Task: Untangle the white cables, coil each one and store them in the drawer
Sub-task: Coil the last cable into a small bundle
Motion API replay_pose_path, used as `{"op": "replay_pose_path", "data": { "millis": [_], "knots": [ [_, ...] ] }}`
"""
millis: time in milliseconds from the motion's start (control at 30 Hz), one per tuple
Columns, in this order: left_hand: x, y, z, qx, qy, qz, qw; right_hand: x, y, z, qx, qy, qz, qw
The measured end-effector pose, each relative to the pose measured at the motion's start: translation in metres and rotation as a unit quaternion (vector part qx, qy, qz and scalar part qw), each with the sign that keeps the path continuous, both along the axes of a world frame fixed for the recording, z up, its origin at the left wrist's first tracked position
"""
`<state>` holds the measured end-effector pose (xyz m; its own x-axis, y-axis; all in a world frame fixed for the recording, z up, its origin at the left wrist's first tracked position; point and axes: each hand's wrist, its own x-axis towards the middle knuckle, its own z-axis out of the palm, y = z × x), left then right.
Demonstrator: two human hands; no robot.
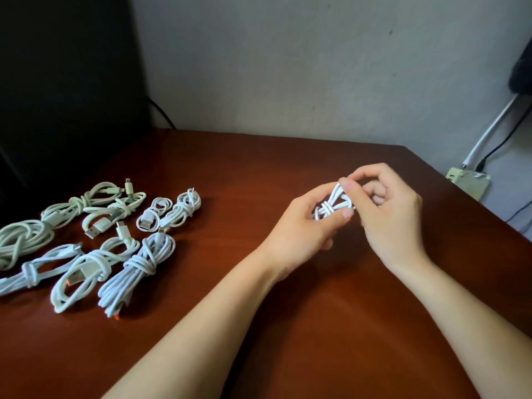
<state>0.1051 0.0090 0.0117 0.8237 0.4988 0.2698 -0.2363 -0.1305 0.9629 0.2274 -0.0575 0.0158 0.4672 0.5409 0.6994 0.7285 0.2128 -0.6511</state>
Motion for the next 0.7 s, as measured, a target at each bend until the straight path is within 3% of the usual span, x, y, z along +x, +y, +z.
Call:
{"op": "replay_pose_path", "data": {
  "millis": [300,533,700],
  "knots": [
    [0.003,0.006,-0.009,0.176,0.043,0.122,0.976,0.000,0.001,0.002,-0.058,0.075,0.122,0.988],
    [0.002,0.005,-0.011,0.180,0.079,0.116,0.974,0.004,0.000,0.008,-0.093,0.099,0.136,0.981],
    [0.001,0.007,-0.005,0.062,0.078,0.075,0.992,0.011,-0.002,0.011,-0.144,0.079,0.148,0.975]
  ]
}}
